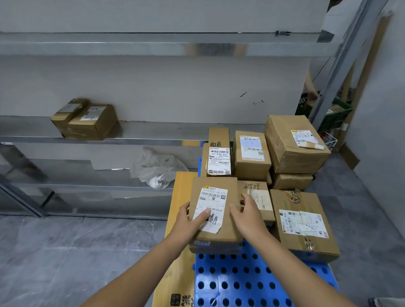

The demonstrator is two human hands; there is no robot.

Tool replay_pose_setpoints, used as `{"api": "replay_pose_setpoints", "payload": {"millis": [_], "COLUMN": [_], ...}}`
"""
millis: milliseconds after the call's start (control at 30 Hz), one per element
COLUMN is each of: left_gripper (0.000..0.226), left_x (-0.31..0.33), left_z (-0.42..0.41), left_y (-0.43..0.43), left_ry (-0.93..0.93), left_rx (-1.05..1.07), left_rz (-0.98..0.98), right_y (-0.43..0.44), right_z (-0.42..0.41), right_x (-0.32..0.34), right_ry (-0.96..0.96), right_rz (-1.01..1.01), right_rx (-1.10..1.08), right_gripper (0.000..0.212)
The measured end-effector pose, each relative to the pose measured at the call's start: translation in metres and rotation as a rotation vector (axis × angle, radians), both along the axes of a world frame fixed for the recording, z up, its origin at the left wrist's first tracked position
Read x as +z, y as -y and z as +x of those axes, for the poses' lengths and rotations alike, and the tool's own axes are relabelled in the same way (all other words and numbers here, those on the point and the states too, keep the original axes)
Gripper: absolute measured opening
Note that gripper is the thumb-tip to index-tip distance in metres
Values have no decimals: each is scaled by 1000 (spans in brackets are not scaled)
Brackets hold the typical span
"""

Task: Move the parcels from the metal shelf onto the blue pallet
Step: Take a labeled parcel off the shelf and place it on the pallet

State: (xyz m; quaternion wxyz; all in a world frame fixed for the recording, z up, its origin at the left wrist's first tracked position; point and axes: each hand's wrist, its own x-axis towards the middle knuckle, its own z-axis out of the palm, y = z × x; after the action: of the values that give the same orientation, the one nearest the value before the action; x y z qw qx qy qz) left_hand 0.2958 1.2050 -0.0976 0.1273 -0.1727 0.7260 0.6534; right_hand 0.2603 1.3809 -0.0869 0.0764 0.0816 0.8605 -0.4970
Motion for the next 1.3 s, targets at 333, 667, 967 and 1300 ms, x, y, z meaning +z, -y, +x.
{"api": "replay_pose_setpoints", "payload": {"millis": [333,667,967,1300], "left_gripper": [50,50,59,49], "left_x": [1,-3,-13,-14], "left_z": [-4,-5,2,2], "left_y": [1,-12,3,1], "left_ry": [2,-90,31,47], "left_rx": [16,-69,-29,95], "left_rz": [36,-116,80,92], "right_y": [1,-9,-5,-7], "right_z": [-4,0,1,0], "right_x": [-2,-2,-3,0], "right_ry": [129,156,106,141], "right_rz": [-21,-23,-22,-28], "right_rx": [66,10,43,51], "right_gripper": [47,40,49,58]}}
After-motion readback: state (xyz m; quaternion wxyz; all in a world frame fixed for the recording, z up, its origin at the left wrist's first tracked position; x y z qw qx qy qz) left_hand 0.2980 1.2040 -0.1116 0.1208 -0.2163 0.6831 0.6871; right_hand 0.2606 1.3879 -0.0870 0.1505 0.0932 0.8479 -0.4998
